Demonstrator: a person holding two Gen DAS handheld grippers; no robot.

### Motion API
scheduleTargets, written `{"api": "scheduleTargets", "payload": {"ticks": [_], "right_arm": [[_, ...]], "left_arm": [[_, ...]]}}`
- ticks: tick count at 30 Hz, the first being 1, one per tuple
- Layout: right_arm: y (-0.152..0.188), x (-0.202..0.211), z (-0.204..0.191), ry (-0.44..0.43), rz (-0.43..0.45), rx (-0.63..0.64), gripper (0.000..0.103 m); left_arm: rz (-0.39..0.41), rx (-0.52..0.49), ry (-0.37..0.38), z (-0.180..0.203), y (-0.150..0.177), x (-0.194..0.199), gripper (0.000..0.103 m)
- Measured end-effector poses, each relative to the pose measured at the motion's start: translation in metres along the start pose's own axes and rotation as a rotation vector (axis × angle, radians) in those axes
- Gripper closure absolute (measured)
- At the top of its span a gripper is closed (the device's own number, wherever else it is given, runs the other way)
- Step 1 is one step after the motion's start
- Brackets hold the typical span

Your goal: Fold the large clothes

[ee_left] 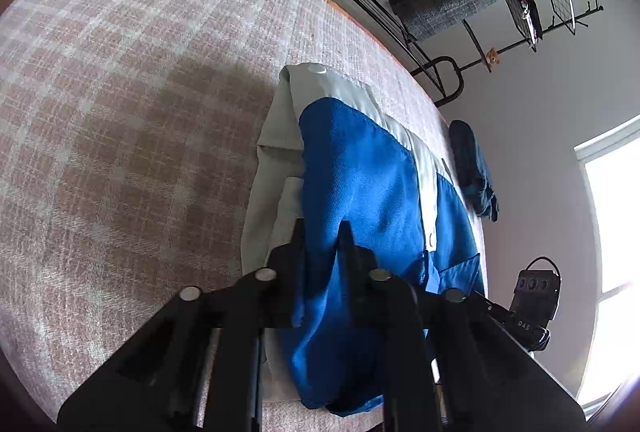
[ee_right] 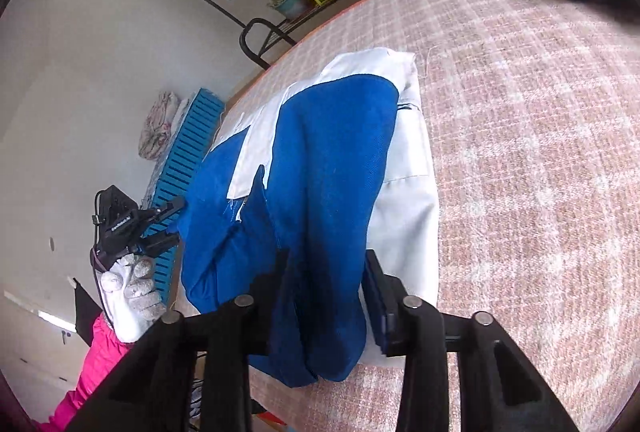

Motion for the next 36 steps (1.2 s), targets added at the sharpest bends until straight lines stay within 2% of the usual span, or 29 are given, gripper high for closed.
{"api": "scheduleTargets", "payload": {"ticks": [1, 3, 5, 7, 8, 12, 17, 19, 21, 23, 25, 28, 30, 31, 34, 36], "right_arm": [[-0.001, -0.001, 0.001, 0.019, 0.003, 0.008, 0.101], [-0.004, 0.006, 0.0, 0.042, 0.013, 0.023, 0.102], [-0.008, 0.022, -0.004, 0.012, 0.037, 0.027, 0.102], [-0.009, 0.033, -0.004, -0.037, 0.062, 0.026, 0.102], [-0.007, 0.033, 0.002, -0.04, 0.06, 0.01, 0.103], [0.023, -0.01, 0.034, 0.039, -0.065, -0.066, 0.103], [0.021, 0.002, 0.013, 0.138, -0.064, 0.067, 0.102], [0.013, 0.014, 0.008, 0.192, -0.055, 0.127, 0.089], [0.005, 0.033, -0.002, 0.22, -0.015, 0.176, 0.075], [-0.005, 0.05, -0.018, 0.235, 0.043, 0.25, 0.069], [-0.018, 0.057, -0.031, 0.267, 0.099, 0.316, 0.069], [-0.04, 0.049, -0.051, 0.246, 0.173, 0.371, 0.069], [-0.056, 0.036, -0.063, 0.271, 0.223, 0.414, 0.069], [-0.063, 0.028, -0.069, 0.274, 0.234, 0.433, 0.069], [-0.085, 0.003, -0.074, 0.266, 0.218, 0.431, 0.072], [-0.098, -0.014, -0.072, 0.257, 0.199, 0.412, 0.072]], "left_arm": [[0.009, 0.007, 0.003, 0.001, 0.003, 0.002, 0.098], [0.005, 0.027, 0.02, 0.006, 0.013, 0.011, 0.101], [0.0, 0.0, 0.01, 0.012, 0.028, 0.02, 0.101], [-0.006, -0.048, -0.037, 0.013, 0.044, 0.019, 0.101], [-0.008, -0.071, -0.087, 0.008, 0.047, 0.012, 0.101], [-0.033, -0.089, -0.171, -0.011, 0.046, -0.014, 0.101], [-0.015, -0.209, -0.251, 0.002, 0.047, -0.003, 0.099], [0.0, -0.265, -0.302, 0.007, 0.048, 0.007, 0.097], [0.046, -0.296, -0.361, 0.011, 0.045, 0.021, 0.09], [0.097, -0.315, -0.402, 0.018, 0.038, 0.034, 0.089], [0.151, -0.326, -0.371, 0.035, 0.029, 0.042, 0.088], [0.189, -0.346, -0.34, 0.061, 0.008, 0.039, 0.088], [0.208, -0.348, -0.341, 0.071, -0.004, 0.03, 0.078], [0.216, -0.349, -0.344, 0.075, -0.011, 0.024, 0.068], [0.217, -0.402, -0.38, 0.083, -0.026, 0.001, 0.067], [0.187, -0.429, -0.39, 0.082, -0.031, -0.019, 0.067]]}}
Point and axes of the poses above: each gripper's, at about its wrist camera, not at the fingertips, and x roughly against the way its jaws point, z to its right, y to its underside, the point moved 7 cm from there along -x, roughly the way its jaws point, and after that the axes turned 2 degrees about -y, right-handed, at the moved point
